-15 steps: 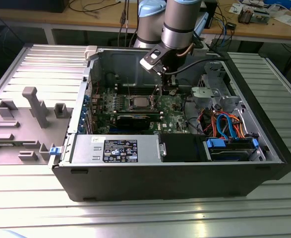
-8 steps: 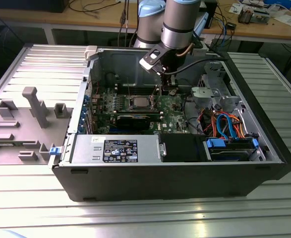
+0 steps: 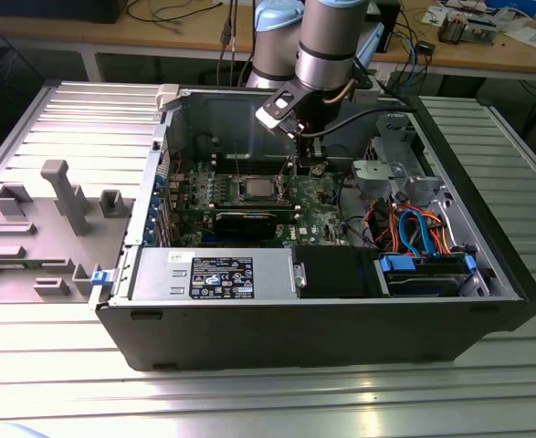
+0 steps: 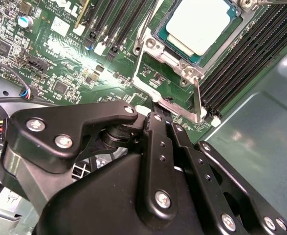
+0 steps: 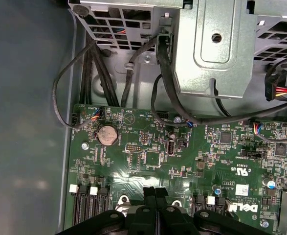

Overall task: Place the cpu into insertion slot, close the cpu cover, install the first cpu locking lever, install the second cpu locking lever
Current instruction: 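Close the cpu cover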

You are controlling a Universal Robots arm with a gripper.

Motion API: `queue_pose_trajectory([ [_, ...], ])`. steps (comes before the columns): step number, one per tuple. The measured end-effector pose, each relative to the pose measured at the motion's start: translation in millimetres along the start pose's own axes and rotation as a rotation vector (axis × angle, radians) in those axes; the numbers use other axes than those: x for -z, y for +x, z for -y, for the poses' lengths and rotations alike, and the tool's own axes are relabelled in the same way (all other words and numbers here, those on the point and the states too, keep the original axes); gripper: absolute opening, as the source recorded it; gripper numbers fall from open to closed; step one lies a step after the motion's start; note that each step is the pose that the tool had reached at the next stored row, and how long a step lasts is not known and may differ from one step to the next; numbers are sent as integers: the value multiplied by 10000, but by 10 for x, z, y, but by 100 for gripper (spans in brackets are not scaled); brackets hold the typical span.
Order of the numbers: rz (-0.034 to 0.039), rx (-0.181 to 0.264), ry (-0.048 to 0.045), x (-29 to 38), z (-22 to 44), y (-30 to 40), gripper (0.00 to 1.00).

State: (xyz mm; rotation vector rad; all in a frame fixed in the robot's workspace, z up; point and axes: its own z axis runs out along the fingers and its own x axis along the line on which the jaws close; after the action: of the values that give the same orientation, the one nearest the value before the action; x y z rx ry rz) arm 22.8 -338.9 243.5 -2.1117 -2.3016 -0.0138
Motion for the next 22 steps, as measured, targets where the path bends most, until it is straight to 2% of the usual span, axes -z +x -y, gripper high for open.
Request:
queue_pose_trajectory([
  [11, -1, 1, 0, -1, 23, 2, 11],
  [22, -1, 0, 1, -3, 87, 7, 11],
])
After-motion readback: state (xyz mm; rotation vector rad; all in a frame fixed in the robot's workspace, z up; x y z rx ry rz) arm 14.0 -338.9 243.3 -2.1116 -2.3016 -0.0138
